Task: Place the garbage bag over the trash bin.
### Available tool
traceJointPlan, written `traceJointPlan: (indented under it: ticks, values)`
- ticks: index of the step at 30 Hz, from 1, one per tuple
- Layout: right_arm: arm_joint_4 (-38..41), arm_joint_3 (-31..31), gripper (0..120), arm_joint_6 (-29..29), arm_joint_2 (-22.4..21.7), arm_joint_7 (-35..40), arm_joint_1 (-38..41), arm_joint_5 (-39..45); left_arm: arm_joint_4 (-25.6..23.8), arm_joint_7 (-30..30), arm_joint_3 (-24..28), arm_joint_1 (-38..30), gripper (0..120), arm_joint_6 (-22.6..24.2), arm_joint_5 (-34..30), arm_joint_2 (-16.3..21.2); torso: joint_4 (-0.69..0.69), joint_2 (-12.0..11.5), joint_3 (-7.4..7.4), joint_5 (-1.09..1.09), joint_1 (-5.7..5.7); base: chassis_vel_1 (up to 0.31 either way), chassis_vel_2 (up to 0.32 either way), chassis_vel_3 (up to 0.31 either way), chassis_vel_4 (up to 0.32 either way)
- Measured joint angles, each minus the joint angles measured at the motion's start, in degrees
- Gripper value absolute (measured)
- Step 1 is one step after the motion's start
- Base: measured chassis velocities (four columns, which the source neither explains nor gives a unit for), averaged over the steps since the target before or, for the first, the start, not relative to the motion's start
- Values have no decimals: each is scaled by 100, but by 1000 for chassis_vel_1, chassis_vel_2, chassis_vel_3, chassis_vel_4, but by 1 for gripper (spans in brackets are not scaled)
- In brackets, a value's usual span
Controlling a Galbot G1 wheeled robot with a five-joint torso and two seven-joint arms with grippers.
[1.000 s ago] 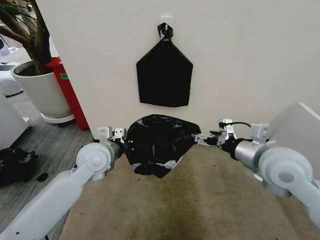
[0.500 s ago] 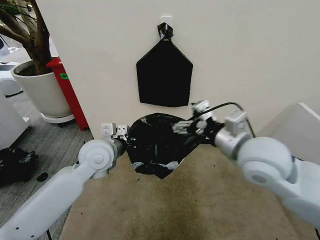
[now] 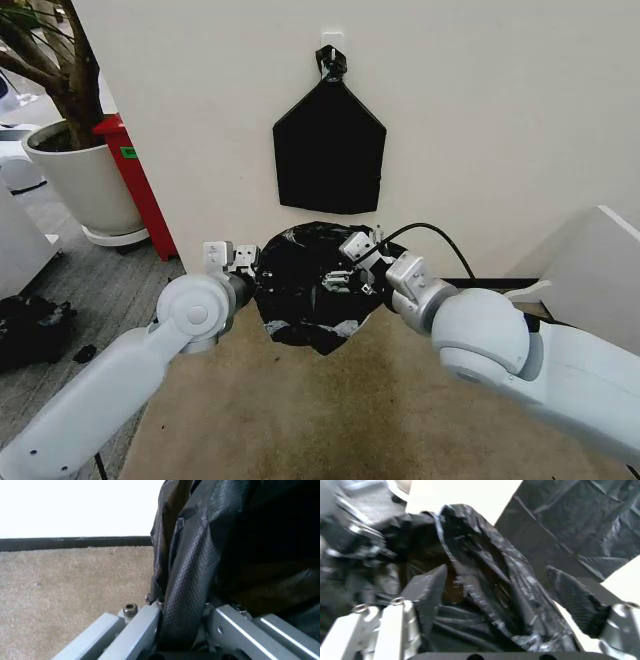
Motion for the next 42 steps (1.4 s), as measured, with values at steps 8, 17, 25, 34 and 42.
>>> traceJointPlan:
  ticks: [8, 17, 25, 34, 42]
  values:
    - [-236, -89, 39, 1, -18, -440, -25, -534, -23, 38, -19, -57, 0, 8, -41, -6, 0, 0, 0, 0, 0, 0, 0, 0, 0]
    - [-274, -133, 12, 19, -12, -203, -3, -557, 9, 73, -20, -63, 0, 29, -41, -53, 0, 0, 0, 0, 0, 0, 0, 0, 0]
    - [-271, -58, 0, 128, 13, 92, 120, -373, -8, 132, -18, 1, 0, 62, 36, -44, -1, 0, 0, 0, 0, 0, 0, 0, 0]
    - [-346, 230, 0, 232, 138, 418, 550, 360, -102, 661, 136, 191, 0, 85, 892, 68, 0, 0, 0, 0, 0, 0, 0, 0, 0]
    - [-791, 649, 0, 259, 8, -12, 639, 1530, -235, 1475, 141, 513, 0, -91, 2045, 258, 0, 0, 0, 1, 0, 0, 0, 0, 0]
